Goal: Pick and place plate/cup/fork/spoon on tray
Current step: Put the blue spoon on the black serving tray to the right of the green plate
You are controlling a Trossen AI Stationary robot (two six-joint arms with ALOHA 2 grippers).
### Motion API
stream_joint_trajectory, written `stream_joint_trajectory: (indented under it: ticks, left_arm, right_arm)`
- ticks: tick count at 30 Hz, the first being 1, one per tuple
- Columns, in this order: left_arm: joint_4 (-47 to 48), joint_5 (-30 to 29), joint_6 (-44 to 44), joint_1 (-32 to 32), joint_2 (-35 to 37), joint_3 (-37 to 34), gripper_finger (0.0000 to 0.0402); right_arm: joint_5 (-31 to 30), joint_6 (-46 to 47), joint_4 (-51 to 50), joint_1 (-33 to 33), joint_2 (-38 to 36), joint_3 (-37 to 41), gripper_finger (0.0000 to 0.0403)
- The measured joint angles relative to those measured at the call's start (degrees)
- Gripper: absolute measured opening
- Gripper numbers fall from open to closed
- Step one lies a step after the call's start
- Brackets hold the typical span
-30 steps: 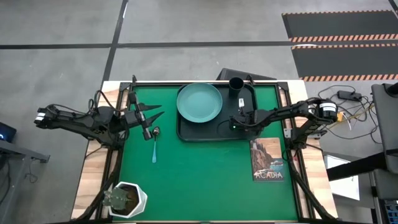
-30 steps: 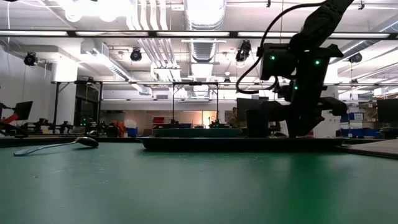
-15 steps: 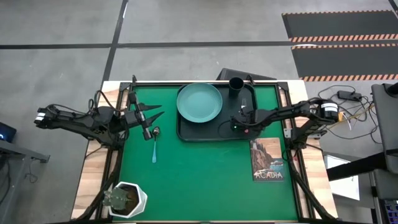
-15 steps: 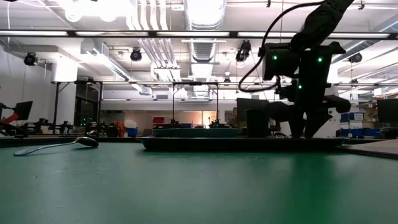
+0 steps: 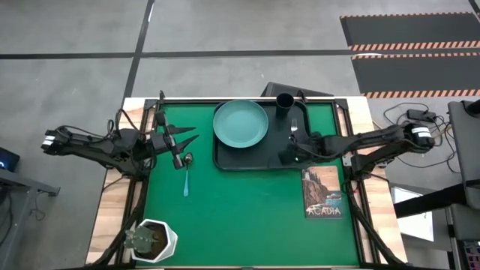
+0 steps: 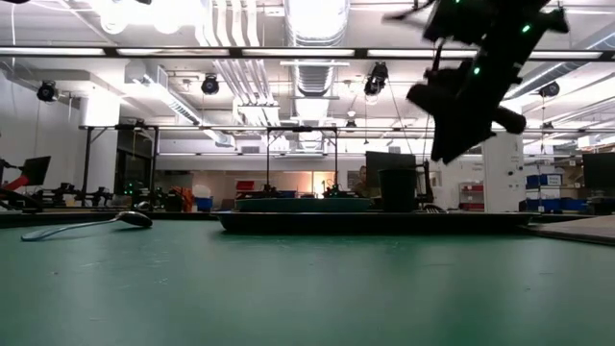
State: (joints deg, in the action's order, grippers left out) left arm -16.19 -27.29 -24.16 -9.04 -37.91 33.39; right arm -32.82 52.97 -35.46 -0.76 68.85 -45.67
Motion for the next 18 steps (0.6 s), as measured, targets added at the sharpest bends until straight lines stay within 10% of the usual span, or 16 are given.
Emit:
stream_joint_trajectory:
  ticks: [18]
  left_arm:
    - [3.7, -15.9, 32.5, 0.1, -17.3, -3.4, 0.0091]
  right_arm:
    - [-2.6, -40.2, 20.8, -11.1, -7.8, 1.8, 0.0052]
